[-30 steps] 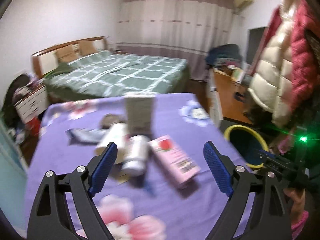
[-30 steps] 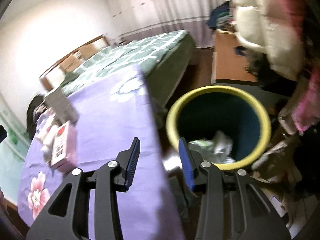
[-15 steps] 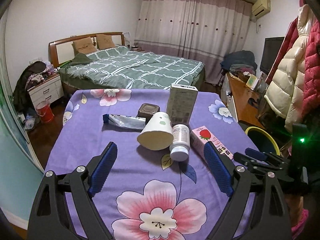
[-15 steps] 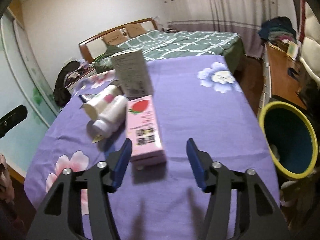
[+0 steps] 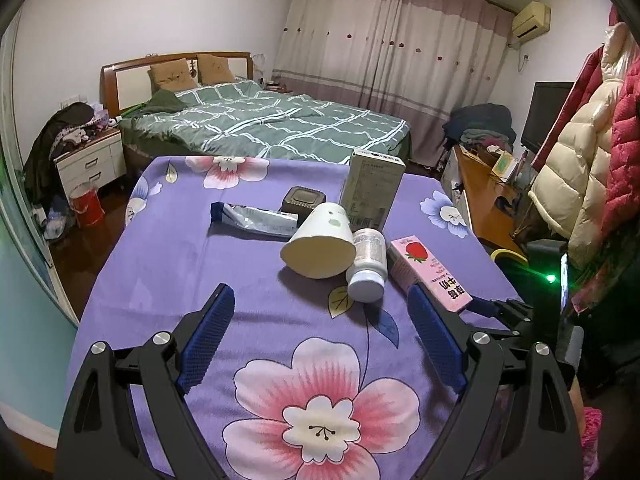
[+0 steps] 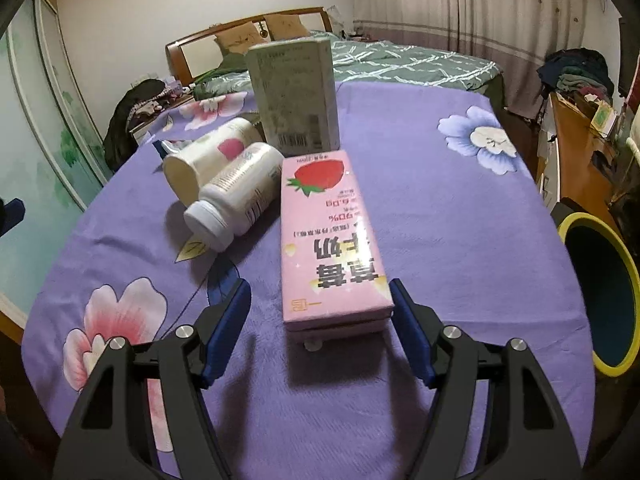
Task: Collect trash
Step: 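Grasp the pink strawberry milk carton with the right gripper, then carry the pink carton to the bin and open the right gripper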
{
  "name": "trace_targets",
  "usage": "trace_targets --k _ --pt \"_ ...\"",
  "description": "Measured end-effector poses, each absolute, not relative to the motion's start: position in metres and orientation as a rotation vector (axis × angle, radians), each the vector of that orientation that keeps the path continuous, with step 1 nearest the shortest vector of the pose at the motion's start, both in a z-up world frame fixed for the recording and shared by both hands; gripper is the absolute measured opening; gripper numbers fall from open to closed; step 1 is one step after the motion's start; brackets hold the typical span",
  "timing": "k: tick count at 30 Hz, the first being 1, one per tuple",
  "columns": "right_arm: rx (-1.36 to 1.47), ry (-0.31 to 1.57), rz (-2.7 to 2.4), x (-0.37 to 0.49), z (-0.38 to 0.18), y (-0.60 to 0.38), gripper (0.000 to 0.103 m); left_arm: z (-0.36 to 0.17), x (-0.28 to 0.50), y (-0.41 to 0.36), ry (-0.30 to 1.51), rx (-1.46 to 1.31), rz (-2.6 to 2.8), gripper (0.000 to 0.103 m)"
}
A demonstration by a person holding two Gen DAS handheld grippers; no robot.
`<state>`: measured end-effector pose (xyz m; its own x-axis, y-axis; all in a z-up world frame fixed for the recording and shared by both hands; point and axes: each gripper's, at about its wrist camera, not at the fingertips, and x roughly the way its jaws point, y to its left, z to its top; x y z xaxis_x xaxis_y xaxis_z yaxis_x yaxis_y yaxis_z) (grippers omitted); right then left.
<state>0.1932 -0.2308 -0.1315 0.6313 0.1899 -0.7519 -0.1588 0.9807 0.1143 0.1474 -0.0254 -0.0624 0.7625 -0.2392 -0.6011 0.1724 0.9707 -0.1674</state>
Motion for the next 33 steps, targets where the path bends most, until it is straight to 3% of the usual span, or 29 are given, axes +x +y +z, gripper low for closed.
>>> trace_targets --k 3,19,33 --pt "0.052 0.872 0.201 0.195 -0.133 -0.232 0.05 -0.065 0.148 -0.025 0.673 -0.109 -0.231 0.087" --pt "0.153 0.774 0.19 0.163 -0.098 -0.269 0.048 -0.078 0.152 -0.038 0.704 -0.098 -0.243 0.088" --pt "0.269 0.635 -0.07 0.135 -0.064 -0.378 0.048 -0.086 0.157 -0.073 0.731 -0.047 -0.295 0.088"
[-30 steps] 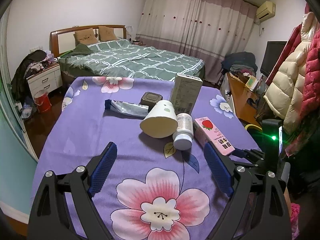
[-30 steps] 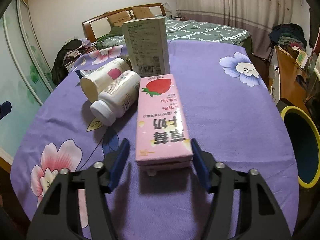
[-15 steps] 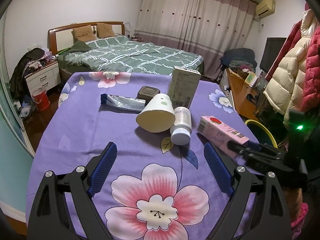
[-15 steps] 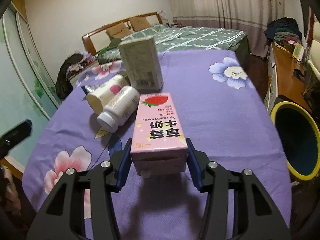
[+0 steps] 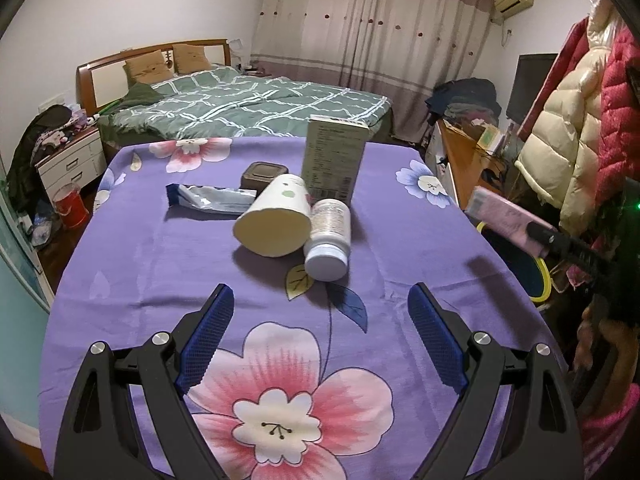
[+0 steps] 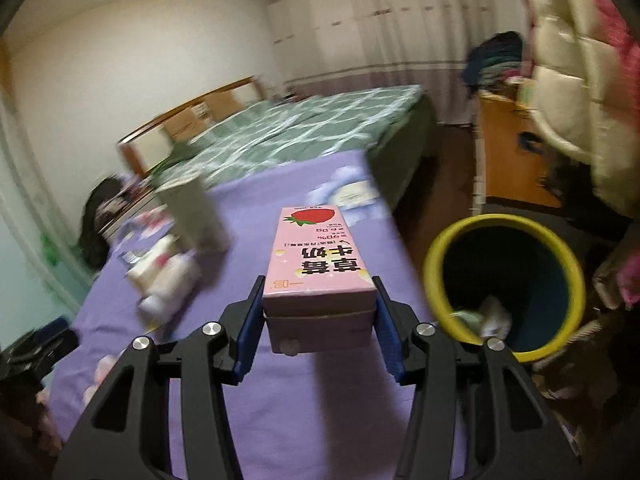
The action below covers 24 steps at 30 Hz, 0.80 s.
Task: Collect trash
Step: 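Carry the pink carton to the bin and open the right gripper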
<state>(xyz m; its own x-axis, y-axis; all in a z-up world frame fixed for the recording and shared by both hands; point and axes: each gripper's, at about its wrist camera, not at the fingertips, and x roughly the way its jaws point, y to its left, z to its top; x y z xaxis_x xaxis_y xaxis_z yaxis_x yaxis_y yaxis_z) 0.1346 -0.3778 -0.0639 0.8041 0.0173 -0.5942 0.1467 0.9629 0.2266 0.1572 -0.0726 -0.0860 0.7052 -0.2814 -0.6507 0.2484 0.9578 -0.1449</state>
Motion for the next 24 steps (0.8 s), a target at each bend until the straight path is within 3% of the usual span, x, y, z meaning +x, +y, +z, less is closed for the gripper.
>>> trace_targets --k 17,20,24 --pt "0.32 0.695 -0.402 0.154 -0.11 -0.481 0.05 -0.108 0.182 -0.101 0.805 -0.027 -0.331 0.088" --pt "0.317 0.68 -0.418 0.154 -0.109 -0.48 0.057 -0.111 0.187 -0.099 0.818 -0.037 -0.326 0.088" --pt "0.303 0.677 -0.408 0.158 -0.109 -0.474 0.058 -0.116 0.197 -0.095 0.83 -0.049 -0.302 0.088"
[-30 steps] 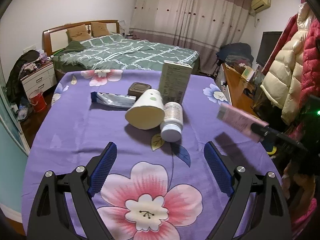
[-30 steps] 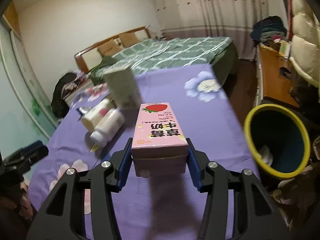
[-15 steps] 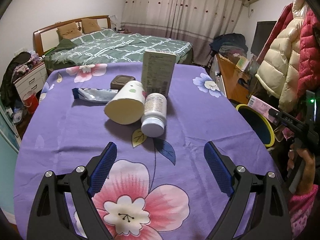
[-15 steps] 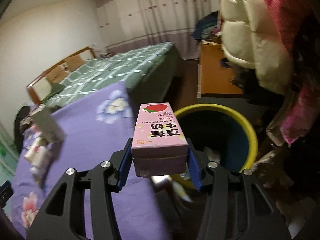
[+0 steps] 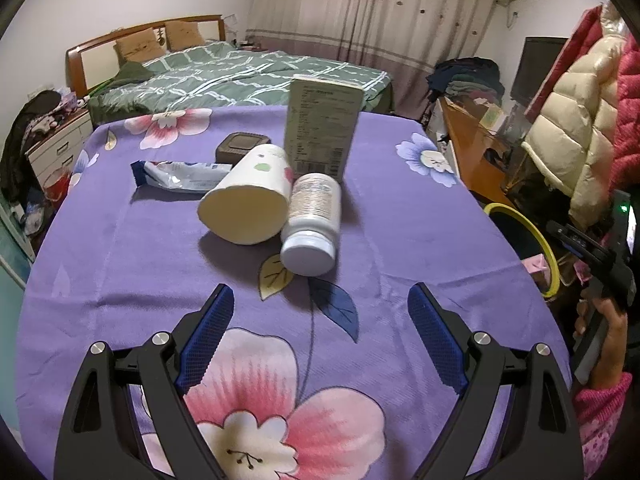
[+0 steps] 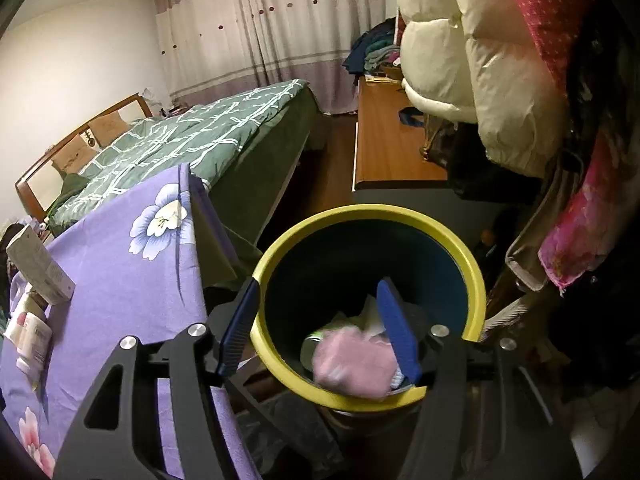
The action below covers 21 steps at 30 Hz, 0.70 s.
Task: Collect trash
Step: 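Carry the pink carton to the bin and open the right gripper, then grasp the white pill bottle with the left gripper and lift it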
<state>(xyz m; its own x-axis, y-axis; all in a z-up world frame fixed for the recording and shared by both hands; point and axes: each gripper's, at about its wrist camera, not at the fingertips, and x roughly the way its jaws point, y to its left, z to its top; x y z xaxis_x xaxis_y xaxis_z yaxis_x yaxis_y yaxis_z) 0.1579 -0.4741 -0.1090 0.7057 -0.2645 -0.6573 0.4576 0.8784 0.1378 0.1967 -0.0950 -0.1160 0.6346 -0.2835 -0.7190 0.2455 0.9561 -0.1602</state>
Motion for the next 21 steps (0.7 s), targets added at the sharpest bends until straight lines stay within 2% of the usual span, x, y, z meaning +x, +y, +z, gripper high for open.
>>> trace_targets --k 7,21 --pt "0.297 0.696 -0.388 0.165 -0.114 -0.466 0.058 -0.128 0.221 -0.101 0.86 -0.049 -0.299 0.086" --pt "0.31 0.694 -0.369 0.168 -0.115 -0.468 0.058 -0.154 0.272 -0.13 0.926 -0.02 -0.305 0.06"
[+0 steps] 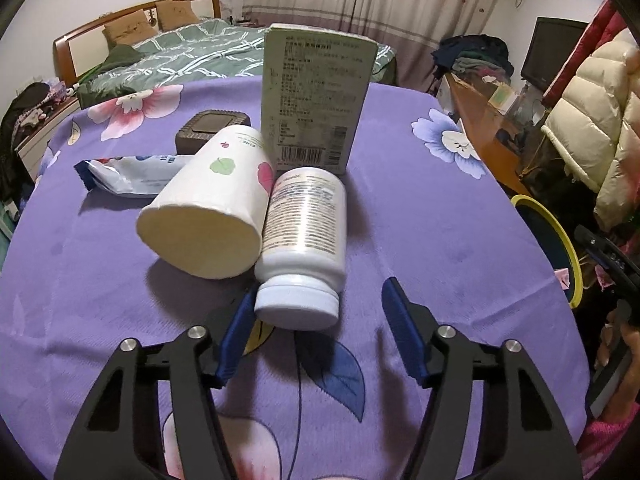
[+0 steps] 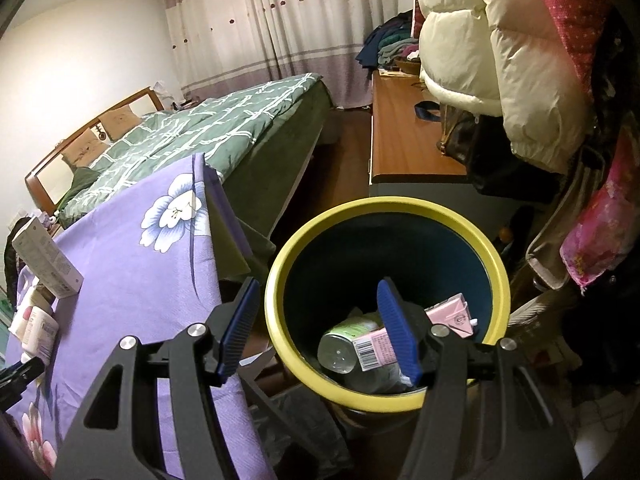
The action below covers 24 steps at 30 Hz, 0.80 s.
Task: Collect trash
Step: 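Grasp the white pill bottle with the left gripper and lift it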
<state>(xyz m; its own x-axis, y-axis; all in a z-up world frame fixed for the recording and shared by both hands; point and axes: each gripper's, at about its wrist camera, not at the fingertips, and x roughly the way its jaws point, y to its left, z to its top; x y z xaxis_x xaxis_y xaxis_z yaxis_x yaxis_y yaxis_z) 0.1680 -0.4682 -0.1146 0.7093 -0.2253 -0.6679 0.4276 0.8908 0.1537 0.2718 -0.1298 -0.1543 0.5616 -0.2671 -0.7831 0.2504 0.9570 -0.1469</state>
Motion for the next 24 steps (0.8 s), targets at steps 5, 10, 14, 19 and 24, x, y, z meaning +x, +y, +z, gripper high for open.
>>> trace_targets --k 5,10,14,19,24 --pt "0.318 0.695 -0.363 0.168 -0.116 -0.47 0.058 -0.162 0.284 -0.134 0.94 -0.023 -0.296 0.057" --pt "0.324 0.698 -0.36 0.17 -0.117 -0.472 0.058 -0.164 0.29 -0.141 0.939 -0.004 -0.304 0.057" --pt "0.324 0.697 -0.358 0.17 -0.117 -0.473 0.058 -0.166 0.291 -0.147 0.939 0.009 -0.308 0.048" --pt "0.324 0.689 -0.353 0.167 -0.116 -0.474 0.058 -0.163 0.288 -0.149 0.938 0.01 -0.322 0.047" --pt "0.327 0.684 -0.35 0.16 -0.114 -0.474 0.058 -0.151 0.278 -0.156 0.911 0.018 -0.354 0.047"
